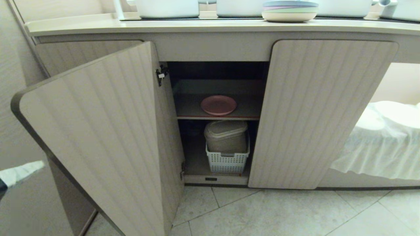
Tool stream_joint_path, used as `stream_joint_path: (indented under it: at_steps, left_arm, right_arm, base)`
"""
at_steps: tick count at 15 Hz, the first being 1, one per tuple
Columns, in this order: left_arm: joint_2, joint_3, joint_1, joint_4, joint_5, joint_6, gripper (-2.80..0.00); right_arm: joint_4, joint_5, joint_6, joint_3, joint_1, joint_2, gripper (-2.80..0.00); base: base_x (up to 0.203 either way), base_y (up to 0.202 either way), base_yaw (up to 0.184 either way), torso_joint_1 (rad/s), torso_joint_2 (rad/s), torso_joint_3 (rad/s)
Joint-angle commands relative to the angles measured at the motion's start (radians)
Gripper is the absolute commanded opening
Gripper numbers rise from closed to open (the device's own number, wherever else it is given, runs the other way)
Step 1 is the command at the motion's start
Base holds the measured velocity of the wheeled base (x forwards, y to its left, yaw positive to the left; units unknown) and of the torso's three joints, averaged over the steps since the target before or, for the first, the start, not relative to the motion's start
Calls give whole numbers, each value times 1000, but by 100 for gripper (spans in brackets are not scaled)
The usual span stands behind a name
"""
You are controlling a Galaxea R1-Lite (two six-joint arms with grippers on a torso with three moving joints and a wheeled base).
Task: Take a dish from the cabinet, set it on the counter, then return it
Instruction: Close the cabinet door
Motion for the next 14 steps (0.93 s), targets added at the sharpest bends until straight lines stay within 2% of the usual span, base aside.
stream_joint_path:
  at_steps: [1, 4, 6, 11, 14]
  left_arm:
    - [67, 2, 1, -13, -37, -9, -280]
    - [105, 30, 0, -109, -49, -22, -280]
    - [145, 24, 0, -133, -54, -39, -280]
    - [151, 16, 1, -130, -186, -110, -280]
    - [141, 16, 0, -124, -291, -119, -280]
  right_arm:
    - [-1, 0, 0, 0, 0, 0, -280]
    - [0, 0, 0, 0, 0, 0, -280]
    - [0, 0, 0, 0, 0, 0, -280]
    - [0, 0, 0, 0, 0, 0, -280]
    - [-2, 0, 0, 0, 0, 0, -280]
  base:
    - [0, 0, 0, 0, 0, 0]
    - [0, 0, 0, 0, 0, 0]
    - [0, 0, 0, 0, 0, 0]
    - [0, 0, 0, 0, 0, 0]
    - [0, 0, 0, 0, 0, 0]
